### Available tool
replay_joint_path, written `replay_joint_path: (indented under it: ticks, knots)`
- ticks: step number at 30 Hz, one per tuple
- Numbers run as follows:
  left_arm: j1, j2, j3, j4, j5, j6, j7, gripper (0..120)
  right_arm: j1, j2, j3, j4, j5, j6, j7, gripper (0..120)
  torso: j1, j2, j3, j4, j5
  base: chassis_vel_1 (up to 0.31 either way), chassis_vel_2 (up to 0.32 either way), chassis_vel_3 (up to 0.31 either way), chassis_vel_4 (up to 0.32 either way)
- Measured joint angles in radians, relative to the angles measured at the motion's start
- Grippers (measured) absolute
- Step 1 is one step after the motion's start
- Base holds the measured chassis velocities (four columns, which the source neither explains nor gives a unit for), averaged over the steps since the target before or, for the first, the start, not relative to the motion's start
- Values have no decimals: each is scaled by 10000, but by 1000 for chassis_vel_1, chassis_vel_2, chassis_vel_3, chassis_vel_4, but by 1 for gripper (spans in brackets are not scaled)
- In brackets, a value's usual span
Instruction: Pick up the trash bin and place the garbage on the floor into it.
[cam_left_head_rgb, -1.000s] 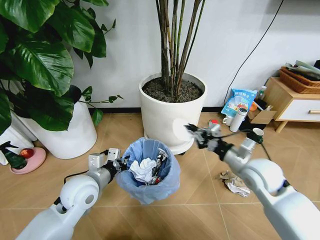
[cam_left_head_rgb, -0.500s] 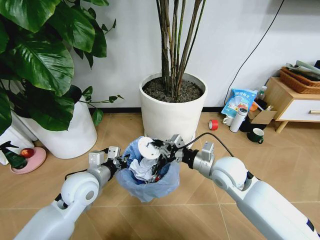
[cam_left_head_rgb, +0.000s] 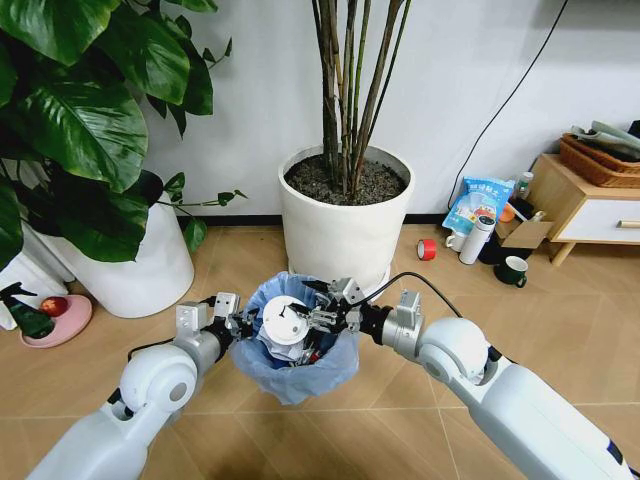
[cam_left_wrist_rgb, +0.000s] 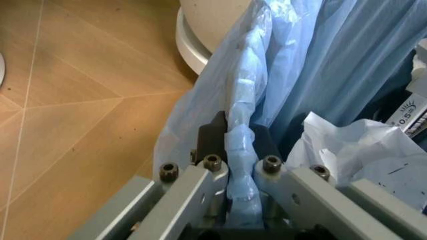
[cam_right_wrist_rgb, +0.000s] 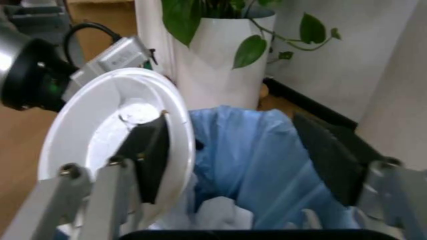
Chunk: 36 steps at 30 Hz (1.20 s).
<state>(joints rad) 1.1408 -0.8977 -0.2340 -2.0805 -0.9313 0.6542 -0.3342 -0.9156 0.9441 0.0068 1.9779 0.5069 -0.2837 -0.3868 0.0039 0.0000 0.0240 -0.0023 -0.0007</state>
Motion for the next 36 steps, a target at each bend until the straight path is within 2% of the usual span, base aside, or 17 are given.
replay_joint_path:
  ticks: [2,6,7,9,36]
  knots:
    - [1,10,-6,-17,2,-8,0,0,15,-3,133,-90,-122,87,-23,82,0,0,0,0,0,0,0,0,0]
    - [-2,19,-7,-23,2,-11,0,0,31,-9,231,-233,-302,248,-81,88,0,0,0,0,0,0,0,0,0]
    - [-7,24,-13,-23,2,-12,0,0,31,-20,308,-374,-518,443,-159,96,0,0,0,0,0,0,0,0,0]
    - [-8,26,-24,-26,2,-14,3,0,-21,-51,386,-488,-668,563,-240,99,0,0,0,0,0,0,0,0,0]
    - [-21,-140,-109,129,94,-54,110,0,-747,-602,1441,-330,-873,1024,-961,100,0,0,0,1,-1,0,0,0,0]
